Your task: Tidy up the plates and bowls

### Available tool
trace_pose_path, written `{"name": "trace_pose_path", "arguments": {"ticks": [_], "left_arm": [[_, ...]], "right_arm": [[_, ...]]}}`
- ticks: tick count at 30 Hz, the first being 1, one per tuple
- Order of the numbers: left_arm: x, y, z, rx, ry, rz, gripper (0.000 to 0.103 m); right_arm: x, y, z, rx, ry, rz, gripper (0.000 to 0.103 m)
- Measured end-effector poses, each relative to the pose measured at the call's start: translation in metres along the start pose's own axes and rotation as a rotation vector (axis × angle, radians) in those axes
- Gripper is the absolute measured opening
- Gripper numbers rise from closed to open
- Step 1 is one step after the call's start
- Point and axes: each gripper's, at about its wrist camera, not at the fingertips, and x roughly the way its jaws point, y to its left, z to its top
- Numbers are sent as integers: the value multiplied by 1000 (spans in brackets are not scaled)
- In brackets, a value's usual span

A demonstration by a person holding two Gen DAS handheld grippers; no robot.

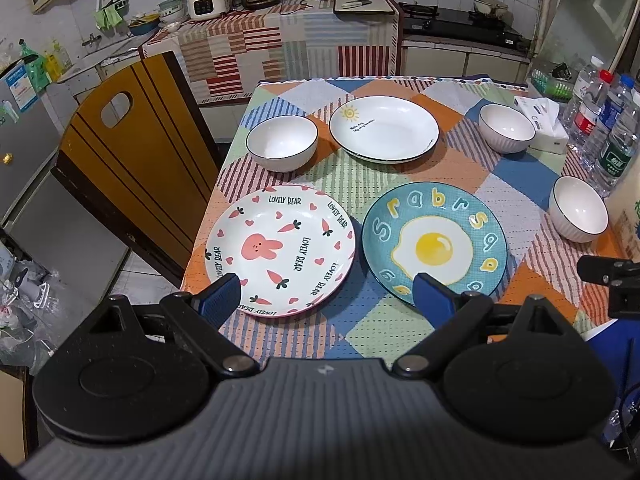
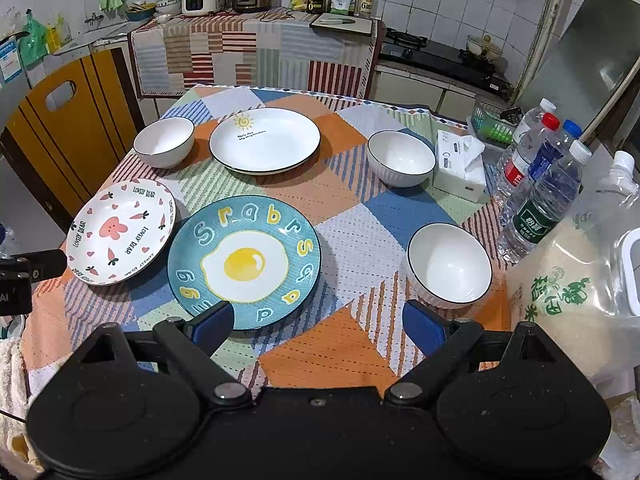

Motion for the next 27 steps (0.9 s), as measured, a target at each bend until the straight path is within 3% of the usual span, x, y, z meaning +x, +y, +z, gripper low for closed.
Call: {"name": "trace_pose_path", "arguments": {"ticks": [11,15,19,22,25,27], "left_arm": [[5,4,-4,-29,-12,-45,94],[14,-1,-5,13,-77,-24,93],[31,-2,-5,8,-64,-62,93],[58,-4,-6,-48,-11,-88,92],[92,-8,-12,-113,65,-123,88],[110,-12,-18,-135,100,-138,84]], "right_arm": [[3,-3,-3,-20,-12,0,94],[6,-5,-2,-96,-128,29,94],[17,0,-3,-303,-307,49,94],[43,-7,-4,-346,-366,123,94],[76,-15,-1,-281,-281,239,91],[101,-24,-5,-183,-220,297,81]]}}
